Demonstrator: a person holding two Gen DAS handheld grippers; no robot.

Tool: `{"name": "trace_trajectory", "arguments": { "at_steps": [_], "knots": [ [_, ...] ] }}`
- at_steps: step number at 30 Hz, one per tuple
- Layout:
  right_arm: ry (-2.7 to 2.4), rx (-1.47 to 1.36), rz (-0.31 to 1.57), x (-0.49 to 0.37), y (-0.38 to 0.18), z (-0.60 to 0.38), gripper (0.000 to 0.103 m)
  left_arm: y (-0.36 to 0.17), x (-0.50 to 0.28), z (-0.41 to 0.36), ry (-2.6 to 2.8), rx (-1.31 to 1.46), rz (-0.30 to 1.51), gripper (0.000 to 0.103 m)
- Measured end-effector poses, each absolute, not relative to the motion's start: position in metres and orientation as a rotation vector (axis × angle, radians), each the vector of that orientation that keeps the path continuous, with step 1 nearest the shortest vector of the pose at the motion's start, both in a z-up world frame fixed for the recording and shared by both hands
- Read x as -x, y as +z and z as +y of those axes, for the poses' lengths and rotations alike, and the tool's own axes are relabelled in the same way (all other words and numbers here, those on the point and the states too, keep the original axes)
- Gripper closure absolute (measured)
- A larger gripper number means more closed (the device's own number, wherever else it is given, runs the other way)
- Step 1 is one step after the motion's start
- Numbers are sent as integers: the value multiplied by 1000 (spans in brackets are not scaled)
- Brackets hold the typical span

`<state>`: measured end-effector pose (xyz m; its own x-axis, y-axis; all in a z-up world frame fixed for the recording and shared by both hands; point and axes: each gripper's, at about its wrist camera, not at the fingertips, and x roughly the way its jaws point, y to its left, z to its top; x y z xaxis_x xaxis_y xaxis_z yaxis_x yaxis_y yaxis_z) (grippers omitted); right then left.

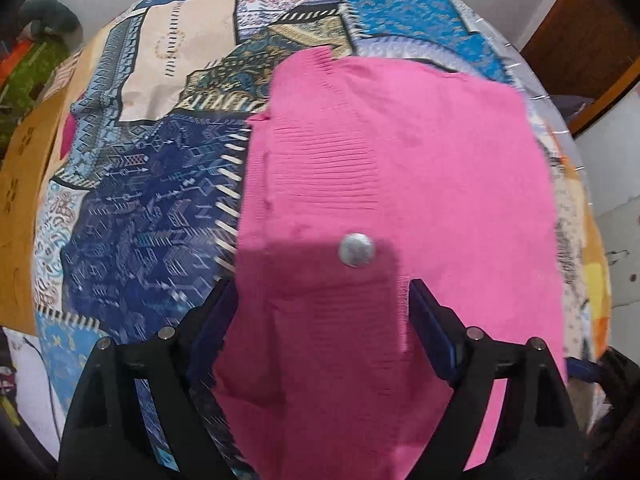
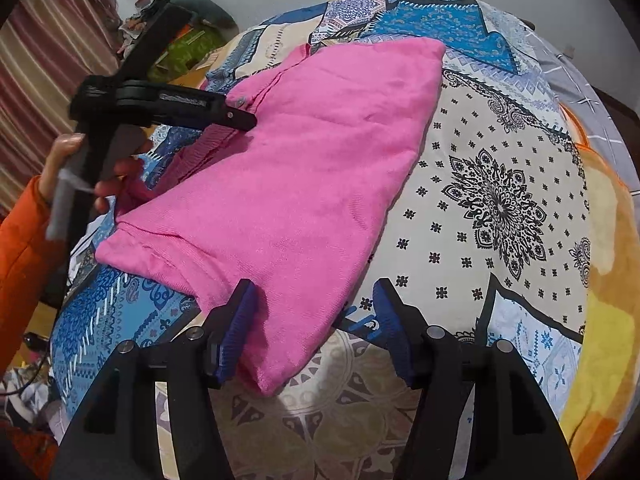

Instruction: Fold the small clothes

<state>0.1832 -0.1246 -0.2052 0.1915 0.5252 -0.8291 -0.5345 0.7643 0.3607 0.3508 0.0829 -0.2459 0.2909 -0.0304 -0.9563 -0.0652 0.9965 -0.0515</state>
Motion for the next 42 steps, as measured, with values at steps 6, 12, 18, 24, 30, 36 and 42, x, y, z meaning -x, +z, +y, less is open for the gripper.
{"name": "trace_trajectory", "arguments": {
  "at_steps": [6, 12, 18, 24, 30, 36, 42],
  "knots": [
    [749, 14, 1160, -183, -205, -124, 46, -243, -345, 127, 137, 123, 1237, 15],
    [743, 21, 1159, -183, -205, -123, 46, -242, -328, 187, 314, 148, 1240, 15],
    [728, 26, 1164, -185, -204, -122, 46, -238, -296, 223, 361, 211, 1252, 16],
    [711, 28, 1168, -184, -204, -120, 46, -215, -282, 197, 256, 202, 1213, 16],
    [713, 28, 1168, -184, -204, -119, 46, -210, -292, 139, 88, 191, 1222, 11],
    [719, 21, 1166, -184, -204, -120, 46, -242, -295, 77, 9, 1, 1298, 11],
    [725, 24, 1163, -183, -204, -121, 46, -244, -283, 106, 59, 63, 1277, 10]
  ]
}}
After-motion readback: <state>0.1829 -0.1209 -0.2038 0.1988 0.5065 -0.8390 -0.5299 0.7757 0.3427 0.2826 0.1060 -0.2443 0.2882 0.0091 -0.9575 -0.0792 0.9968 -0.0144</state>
